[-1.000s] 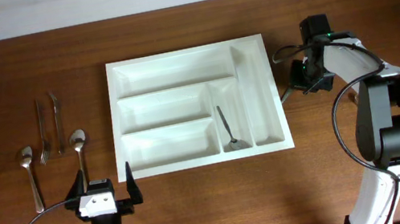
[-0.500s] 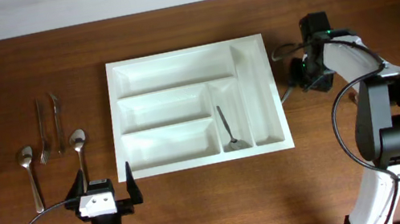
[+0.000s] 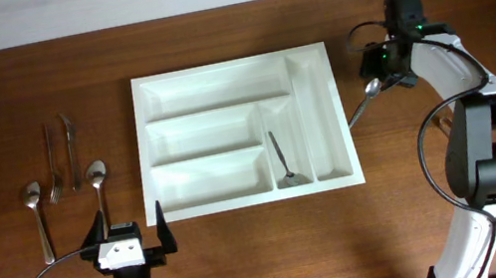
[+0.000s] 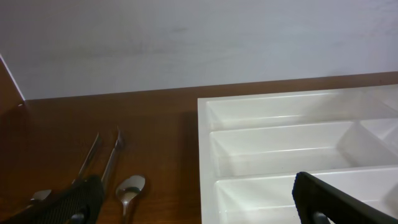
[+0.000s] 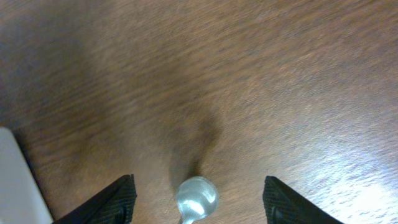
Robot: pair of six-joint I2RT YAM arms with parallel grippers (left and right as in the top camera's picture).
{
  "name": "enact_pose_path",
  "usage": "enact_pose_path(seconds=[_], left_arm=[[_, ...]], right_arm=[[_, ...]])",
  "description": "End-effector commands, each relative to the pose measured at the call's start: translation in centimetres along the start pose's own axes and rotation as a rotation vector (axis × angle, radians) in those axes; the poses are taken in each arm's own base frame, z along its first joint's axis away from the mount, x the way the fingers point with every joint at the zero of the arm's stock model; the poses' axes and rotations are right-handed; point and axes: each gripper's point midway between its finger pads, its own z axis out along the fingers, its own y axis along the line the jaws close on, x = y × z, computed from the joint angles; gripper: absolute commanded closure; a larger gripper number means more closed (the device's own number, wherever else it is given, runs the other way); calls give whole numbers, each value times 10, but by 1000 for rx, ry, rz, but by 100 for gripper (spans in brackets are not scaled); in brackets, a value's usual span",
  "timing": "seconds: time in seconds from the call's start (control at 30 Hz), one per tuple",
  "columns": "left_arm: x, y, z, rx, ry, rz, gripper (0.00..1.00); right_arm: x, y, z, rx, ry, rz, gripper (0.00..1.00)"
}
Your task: Pack container
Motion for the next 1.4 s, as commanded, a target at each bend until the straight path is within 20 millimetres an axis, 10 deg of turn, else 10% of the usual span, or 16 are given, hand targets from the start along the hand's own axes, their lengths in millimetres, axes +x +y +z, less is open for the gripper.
enact_pose_path(seconds=[0.0, 0.5, 0.7, 1.37], left_arm=[[0, 3, 0, -16, -4, 15, 1], [0, 3, 0, -16, -4, 15, 1], [0, 3, 0, -16, -4, 15, 1], [0, 3, 0, -16, -4, 15, 1]], right_arm=[[-10, -5, 0, 8, -28, -12, 36], [17, -4, 30, -15, 85, -35, 42], [18, -4, 31, -15, 88, -35, 80], [24, -4, 28, -21, 117, -32, 96]])
